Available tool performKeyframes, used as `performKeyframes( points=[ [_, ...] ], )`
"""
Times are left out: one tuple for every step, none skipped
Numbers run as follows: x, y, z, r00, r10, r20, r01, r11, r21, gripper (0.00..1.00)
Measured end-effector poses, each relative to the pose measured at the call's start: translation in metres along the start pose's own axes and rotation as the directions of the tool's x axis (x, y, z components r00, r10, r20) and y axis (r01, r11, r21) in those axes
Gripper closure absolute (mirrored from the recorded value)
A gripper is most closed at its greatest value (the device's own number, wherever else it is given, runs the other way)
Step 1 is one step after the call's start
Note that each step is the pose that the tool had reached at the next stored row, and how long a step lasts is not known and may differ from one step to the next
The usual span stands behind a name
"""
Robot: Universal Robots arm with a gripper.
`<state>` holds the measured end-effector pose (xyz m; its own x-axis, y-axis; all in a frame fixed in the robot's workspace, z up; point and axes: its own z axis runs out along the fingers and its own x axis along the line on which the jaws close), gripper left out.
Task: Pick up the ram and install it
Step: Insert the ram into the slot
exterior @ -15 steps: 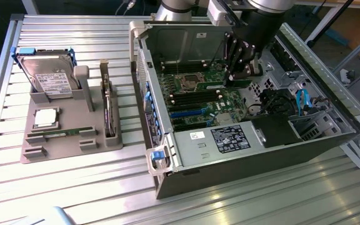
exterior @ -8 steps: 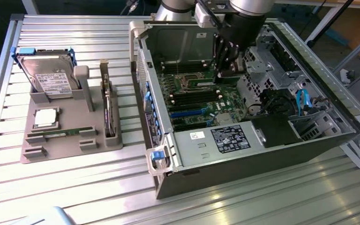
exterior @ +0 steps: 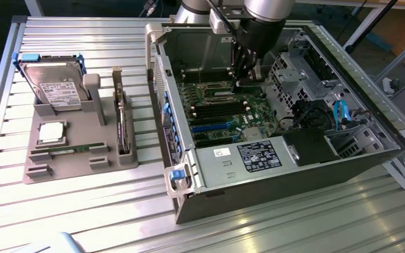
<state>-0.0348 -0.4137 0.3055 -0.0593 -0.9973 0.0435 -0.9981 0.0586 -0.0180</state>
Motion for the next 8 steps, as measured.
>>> performKeyframes(
  points=[
    [-0.001, 0.0001, 0.002, 1.0, 0.001, -0.0001, -0.001, 1.0, -0.0001, 0.87],
    [-0.002, 0.0002, 0.0037, 1.0, 0.001, 0.0, -0.001, 1.0, -0.0001, 0.87],
    [-0.003, 0.0003, 0.0064, 1.0, 0.002, -0.0001, -0.002, 1.0, -0.0001, 0.87],
    [-0.004, 0.0004, 0.0096, 1.0, 0.003, -0.0001, -0.003, 1.0, -0.0002, 0.87],
    [-0.005, 0.0005, 0.0124, 1.0, 0.004, -0.0001, -0.004, 1.0, -0.0002, 0.87],
    [-0.006, 0.0005, 0.0145, 1.0, 0.004, 0.0, -0.004, 1.0, -0.0002, 0.87],
    [-0.006, 0.0006, 0.017, 1.0, 0.004, 0.0, -0.004, 1.0, -0.0002, 0.87],
    [-0.006, 0.0007, 0.0188, 1.0, 0.004, -0.0001, -0.004, 1.0, -0.0002, 0.87]
  ],
)
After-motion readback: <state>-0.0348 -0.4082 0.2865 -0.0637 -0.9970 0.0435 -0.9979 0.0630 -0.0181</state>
